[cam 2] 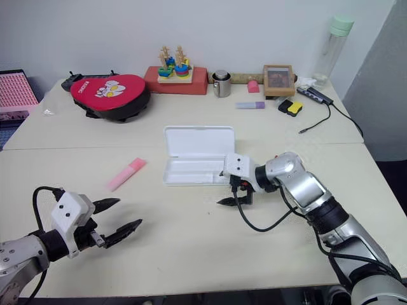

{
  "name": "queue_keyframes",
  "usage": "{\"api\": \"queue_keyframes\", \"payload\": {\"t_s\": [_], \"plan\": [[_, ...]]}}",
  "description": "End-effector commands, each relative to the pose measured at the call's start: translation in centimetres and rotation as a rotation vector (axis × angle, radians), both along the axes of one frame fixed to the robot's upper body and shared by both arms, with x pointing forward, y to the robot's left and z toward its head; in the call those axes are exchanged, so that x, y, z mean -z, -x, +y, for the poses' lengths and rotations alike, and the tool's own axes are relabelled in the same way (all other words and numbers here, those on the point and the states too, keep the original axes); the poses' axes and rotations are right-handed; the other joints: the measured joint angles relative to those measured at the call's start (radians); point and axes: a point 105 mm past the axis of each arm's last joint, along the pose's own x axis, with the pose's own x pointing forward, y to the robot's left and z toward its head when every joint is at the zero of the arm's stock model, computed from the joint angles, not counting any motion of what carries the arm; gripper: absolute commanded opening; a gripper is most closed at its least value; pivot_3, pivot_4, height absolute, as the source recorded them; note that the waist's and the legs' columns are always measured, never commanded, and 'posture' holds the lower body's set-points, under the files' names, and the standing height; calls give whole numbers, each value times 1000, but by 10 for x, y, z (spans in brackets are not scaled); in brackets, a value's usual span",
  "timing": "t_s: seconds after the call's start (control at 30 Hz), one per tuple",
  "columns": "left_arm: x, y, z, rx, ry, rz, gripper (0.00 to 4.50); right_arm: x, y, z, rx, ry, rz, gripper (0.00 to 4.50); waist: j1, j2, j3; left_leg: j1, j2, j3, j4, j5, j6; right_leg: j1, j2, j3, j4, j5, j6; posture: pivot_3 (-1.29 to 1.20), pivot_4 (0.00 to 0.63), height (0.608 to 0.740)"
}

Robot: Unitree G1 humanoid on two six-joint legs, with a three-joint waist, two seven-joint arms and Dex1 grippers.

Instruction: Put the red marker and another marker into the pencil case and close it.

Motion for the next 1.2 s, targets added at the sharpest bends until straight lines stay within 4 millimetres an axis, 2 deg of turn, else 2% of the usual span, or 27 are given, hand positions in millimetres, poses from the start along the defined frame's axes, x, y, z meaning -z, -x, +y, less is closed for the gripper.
{"api": "queue_keyframes", "payload": {"t_s": [0.03,0.3,0.4,0.53,0.87,0.9,0.93,1.0,1.2], "plan": [[-3,-1,-3,4,-10,-26,4500,1,-5,6,-11,3,-23,4443,0,0,0,0,0,0,0,0,0,0,0,0,0,0,0,0,150,740],[-5,-4,-1,-20,0,-43,4500,13,-22,5,34,64,-1,4443,0,0,0,0,0,0,0,0,0,0,0,0,1,2,-2,0,150,740],[-4,-3,-1,-21,-3,-45,4500,13,-21,5,27,66,12,4033,0,0,0,0,0,0,0,0,0,0,0,0,1,2,-2,0,150,740],[-3,-4,-2,-26,0,-46,4500,14,-23,6,34,77,0,3201,0,0,0,1,0,0,0,0,0,0,0,0,1,2,-3,0,150,740],[1,-7,-2,-33,-15,-52,4500,11,-21,8,18,82,-30,911,0,0,0,1,0,0,0,0,0,0,0,0,1,2,-2,0,150,740],[1,-7,-2,-33,-20,-55,4500,11,-20,8,16,80,-29,517,0,0,0,1,0,0,0,0,0,0,0,0,1,3,-3,0,150,740],[1,-7,-1,-35,-23,-52,4500,11,-19,8,12,78,-27,443,0,0,0,1,0,0,0,0,0,0,0,0,1,3,-3,0,150,740],[1,-8,0,-35,-27,-53,4500,10,-18,8,8,75,-28,6,0,0,0,1,0,0,0,0,0,0,0,0,1,3,-4,0,150,740],[1,-7,-2,-28,-9,-46,4500,2,-6,8,-21,58,-32,6,-1,0,0,1,0,0,0,0,0,0,0,0,1,3,-3,0,150,740]]}}
